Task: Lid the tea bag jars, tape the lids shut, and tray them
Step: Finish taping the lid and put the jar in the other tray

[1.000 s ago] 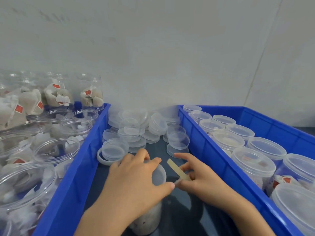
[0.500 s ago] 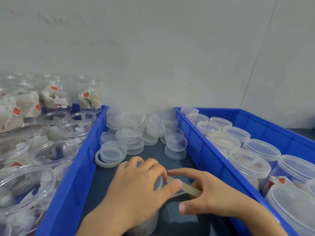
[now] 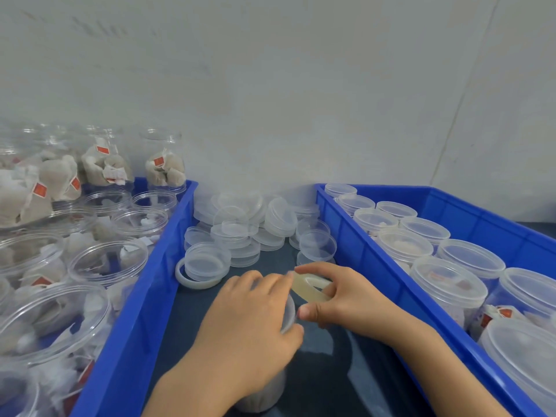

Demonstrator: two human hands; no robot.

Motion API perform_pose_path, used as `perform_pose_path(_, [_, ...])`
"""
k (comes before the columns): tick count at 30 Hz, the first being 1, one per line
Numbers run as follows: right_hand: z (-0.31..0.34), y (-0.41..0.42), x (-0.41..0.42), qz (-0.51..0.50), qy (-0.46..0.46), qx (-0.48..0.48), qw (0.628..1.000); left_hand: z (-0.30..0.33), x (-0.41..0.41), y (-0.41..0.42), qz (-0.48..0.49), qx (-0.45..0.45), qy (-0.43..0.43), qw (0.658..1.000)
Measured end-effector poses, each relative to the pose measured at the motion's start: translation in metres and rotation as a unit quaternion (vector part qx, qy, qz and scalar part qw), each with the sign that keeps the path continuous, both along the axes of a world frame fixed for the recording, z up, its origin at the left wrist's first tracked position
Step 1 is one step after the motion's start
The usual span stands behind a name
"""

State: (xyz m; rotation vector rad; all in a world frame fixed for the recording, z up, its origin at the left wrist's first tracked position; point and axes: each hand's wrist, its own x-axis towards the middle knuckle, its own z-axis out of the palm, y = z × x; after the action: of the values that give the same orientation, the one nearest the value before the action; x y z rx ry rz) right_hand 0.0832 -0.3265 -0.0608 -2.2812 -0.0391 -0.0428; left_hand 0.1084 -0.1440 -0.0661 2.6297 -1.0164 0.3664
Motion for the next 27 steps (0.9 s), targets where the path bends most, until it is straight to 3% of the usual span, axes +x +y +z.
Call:
perform_pose_path(5, [0.002,-0.006,-0.012,0.025,0.034,-0.001,0.999,0.002,-0.001,0.002,0.049,0.045,0.002,0.998])
perform_pose_path(12, [-0.004,-0.005,-0.032,0.007,-0.008,-0.044,0.999,0.015,-0.009,0.004,0.051,0.065,0.119,0.989])
perform_pose_path(17, [-0.011,0.011,-0.023,-0.043,-0.072,-0.16,0.984,0.01,-0.015,0.002,0.073,0.024,0.07,0.995])
perform_pose_path(22, [-0.017,0.026,-0.014,-0.047,-0.092,-0.209,0.973,0.004,-0.016,0.0,0.103,0.02,0.01,0.994])
perform_pose_path(27, [-0.03,0.036,-0.011,-0.094,-0.168,-0.328,0.925,0.002,-0.017,-0.006,0.147,0.041,-0.013,0.988])
